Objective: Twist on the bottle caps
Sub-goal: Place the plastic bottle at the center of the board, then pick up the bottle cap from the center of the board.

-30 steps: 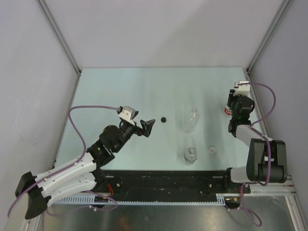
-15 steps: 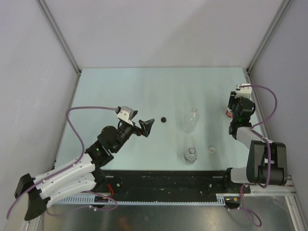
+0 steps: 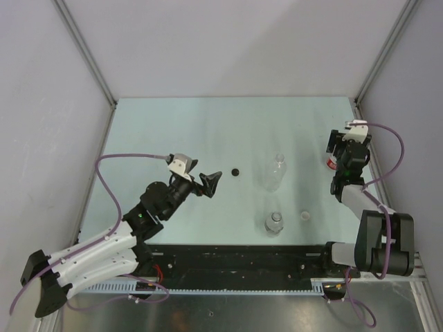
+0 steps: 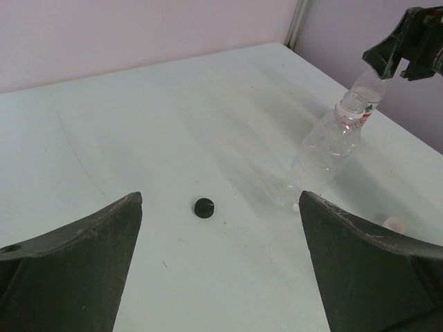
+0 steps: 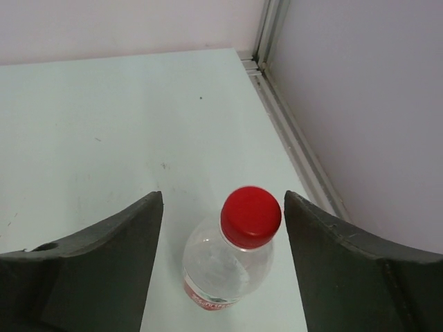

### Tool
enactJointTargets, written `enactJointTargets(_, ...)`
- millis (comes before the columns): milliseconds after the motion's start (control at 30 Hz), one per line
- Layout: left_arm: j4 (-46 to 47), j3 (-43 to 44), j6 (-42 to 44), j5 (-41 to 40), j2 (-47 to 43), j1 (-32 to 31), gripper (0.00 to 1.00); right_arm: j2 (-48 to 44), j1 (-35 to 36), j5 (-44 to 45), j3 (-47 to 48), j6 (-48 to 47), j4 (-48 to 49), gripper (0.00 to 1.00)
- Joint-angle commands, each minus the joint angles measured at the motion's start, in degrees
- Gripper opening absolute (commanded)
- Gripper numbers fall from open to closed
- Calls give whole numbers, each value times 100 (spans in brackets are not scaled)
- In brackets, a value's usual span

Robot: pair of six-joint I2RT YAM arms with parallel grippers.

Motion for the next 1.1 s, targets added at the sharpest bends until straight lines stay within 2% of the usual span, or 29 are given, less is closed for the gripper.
enactJointTargets(0, 186, -10, -55, -158, -99, -22, 100, -433, -45, 327, -10, 191, 18, 81)
enactJointTargets(100, 173, 7, -52, -154, -79, -20, 99, -663, -75, 549, -7, 522, -26, 95)
enactJointTargets(133, 172, 10, -52, -146, -77, -18, 99, -741, -94, 576, -6, 656, -40, 97)
enactJointTargets(467, 118, 64, -147, -109, -40, -23, 100, -1935, -205, -196, 54, 1797, -527, 99)
enactJointTargets(600, 104, 26, -213, -103, 29, -22, 99, -2506, -202, -379, 531, 2297, -1777, 100)
enactJointTargets(733, 37, -13, -340, -113, 189, -17, 99, -2618, -150, -1582, 1299, 2634, -3672, 99)
enactJointTargets(833, -33, -51, -498, -130, 253, -22, 99, -2569, 40, -2510, 1691, 2820, -4672, 99)
enactJointTargets(933, -146, -114, -659, -129, 261, -24, 100, -2586, 460, -3054, 1805, 2807, -5144, 99)
enactJointTargets(1067, -348, -246, -897, -57, 206, -19, 100, -2636, 1812, -2573, 1890, 2498, -5613, 99)
